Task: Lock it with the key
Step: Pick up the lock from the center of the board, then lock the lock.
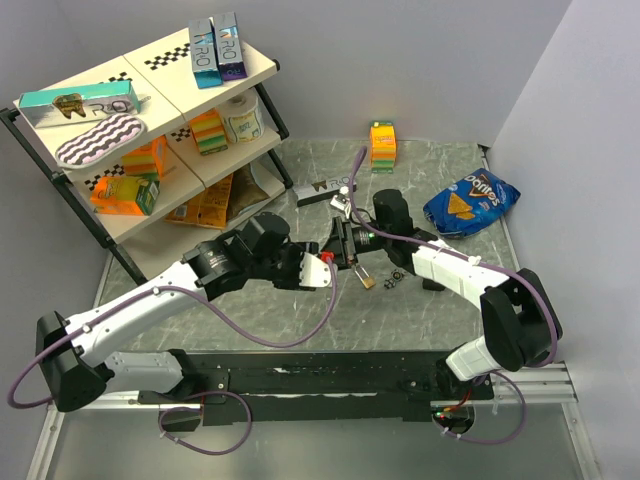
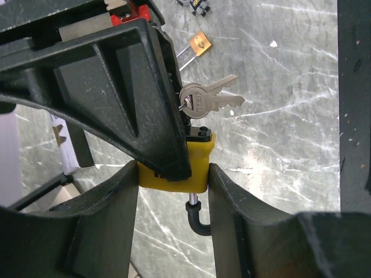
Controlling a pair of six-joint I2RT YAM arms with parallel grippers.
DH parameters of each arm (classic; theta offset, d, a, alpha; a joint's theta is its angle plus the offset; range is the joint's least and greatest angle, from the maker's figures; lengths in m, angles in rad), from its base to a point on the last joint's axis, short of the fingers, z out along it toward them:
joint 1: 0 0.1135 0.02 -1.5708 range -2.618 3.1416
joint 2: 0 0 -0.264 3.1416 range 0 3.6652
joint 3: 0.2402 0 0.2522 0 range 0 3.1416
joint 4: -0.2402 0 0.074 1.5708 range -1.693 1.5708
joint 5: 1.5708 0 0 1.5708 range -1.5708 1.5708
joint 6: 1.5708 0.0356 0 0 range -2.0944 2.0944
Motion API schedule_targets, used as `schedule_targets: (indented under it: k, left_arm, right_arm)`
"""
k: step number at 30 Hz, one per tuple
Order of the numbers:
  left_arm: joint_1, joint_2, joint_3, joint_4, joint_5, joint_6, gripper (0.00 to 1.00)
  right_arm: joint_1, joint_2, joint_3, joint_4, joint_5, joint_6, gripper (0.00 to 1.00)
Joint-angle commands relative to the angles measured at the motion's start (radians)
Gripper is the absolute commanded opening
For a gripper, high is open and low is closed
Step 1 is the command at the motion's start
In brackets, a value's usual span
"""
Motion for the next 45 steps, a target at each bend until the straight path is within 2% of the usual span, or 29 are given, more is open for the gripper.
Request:
schedule_targets:
  k: [1,2,3,5,6,9,11,14,15,17,19,22,27,29,35,45]
  left_arm:
    - [0.013,0.012,0.042,0.065,0.001,-0.097,0.2]
    - [0.03,0.012,0.04,0.059,0.006,-0.116,0.24]
    - [0.037,0.01,0.039,0.055,0.009,-0.126,0.41]
    - [0.071,0.003,0.034,0.043,0.03,-0.16,0.58]
    - [0.086,-0.002,0.039,0.045,0.041,-0.175,0.69]
    - [0.165,-0.013,0.057,0.028,0.112,-0.238,0.81]
    - [0.22,-0.022,0.065,0.003,0.152,-0.28,0.84]
    - [0.299,-0.049,0.063,-0.023,0.286,-0.349,0.86]
    - [0.315,-0.056,0.053,-0.029,0.389,-0.366,0.86]
    - [0.337,-0.071,0.037,-0.035,0.472,-0.424,0.86]
    - [0.34,-0.076,0.007,-0.017,0.579,-0.468,0.84]
    - [0.34,-0.089,-0.039,0.038,0.675,-0.548,0.8]
    - [0.334,-0.115,-0.082,0.117,0.727,-0.599,0.74]
    - [0.312,-0.129,-0.092,0.161,0.738,-0.625,0.71]
    - [0.246,-0.12,-0.093,0.181,0.704,-0.627,0.63]
    - [0.203,-0.1,-0.084,0.192,0.673,-0.602,0.35]
  right_arm:
    - [-0.031,-0.008,-0.003,0.041,-0.02,0.003,0.0]
    - [-0.052,-0.015,-0.009,0.051,-0.026,0.011,0.0]
    - [-0.066,-0.019,-0.02,0.06,-0.034,0.018,0.0]
    - [-0.089,-0.029,-0.033,0.101,-0.048,0.054,0.0]
    - [-0.111,-0.034,-0.038,0.11,-0.06,0.061,0.0]
    - [-0.138,-0.054,-0.046,0.117,-0.08,0.069,0.0]
    - [-0.145,-0.072,-0.055,0.127,-0.089,0.07,0.0]
    - [-0.16,-0.095,-0.052,0.147,-0.114,0.067,0.0]
    - [-0.16,-0.101,-0.046,0.159,-0.124,0.06,0.0]
    - [-0.162,-0.127,-0.012,0.138,-0.155,0.0,0.0]
    - [-0.162,-0.153,0.022,0.028,-0.166,-0.137,0.0]
    - [-0.157,-0.199,0.098,-0.157,-0.179,-0.331,0.0]
    - [-0.136,-0.246,0.184,-0.375,-0.19,-0.547,0.0]
    - [-0.122,-0.259,0.195,-0.425,-0.18,-0.578,0.0]
    - [-0.079,-0.273,0.198,-0.423,-0.167,-0.588,0.0]
    - [-0.05,-0.285,0.189,-0.39,-0.164,-0.548,0.0]
